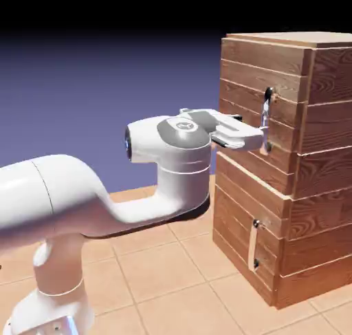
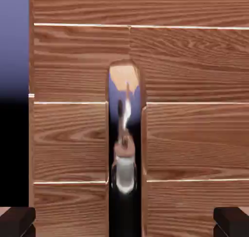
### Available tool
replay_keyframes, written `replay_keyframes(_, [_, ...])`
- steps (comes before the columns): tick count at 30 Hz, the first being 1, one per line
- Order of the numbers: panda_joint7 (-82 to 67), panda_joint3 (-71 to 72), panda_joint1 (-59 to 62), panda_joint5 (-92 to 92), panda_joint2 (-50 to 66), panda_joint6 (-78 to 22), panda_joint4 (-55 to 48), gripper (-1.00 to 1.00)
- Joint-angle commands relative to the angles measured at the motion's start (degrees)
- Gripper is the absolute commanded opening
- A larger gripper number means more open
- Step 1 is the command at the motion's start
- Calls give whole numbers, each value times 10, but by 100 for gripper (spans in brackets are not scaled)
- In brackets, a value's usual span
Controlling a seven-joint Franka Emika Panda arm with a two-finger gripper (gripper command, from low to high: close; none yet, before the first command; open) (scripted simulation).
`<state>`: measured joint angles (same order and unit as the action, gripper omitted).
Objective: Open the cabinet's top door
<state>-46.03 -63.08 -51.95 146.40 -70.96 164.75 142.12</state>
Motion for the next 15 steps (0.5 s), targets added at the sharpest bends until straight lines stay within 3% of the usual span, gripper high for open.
replay_keyframes(1, [2, -8, -21, 6, 4, -8, -12, 0])
replay_keyframes(2, [3, -14, -39, 11, 7, -15, -23, 0])
replay_keyframes(3, [3, -14, -39, 11, 7, -15, -23, -100])
replay_keyframes(15, [43, 190, 161, -118, -32, -231, 190, -100])
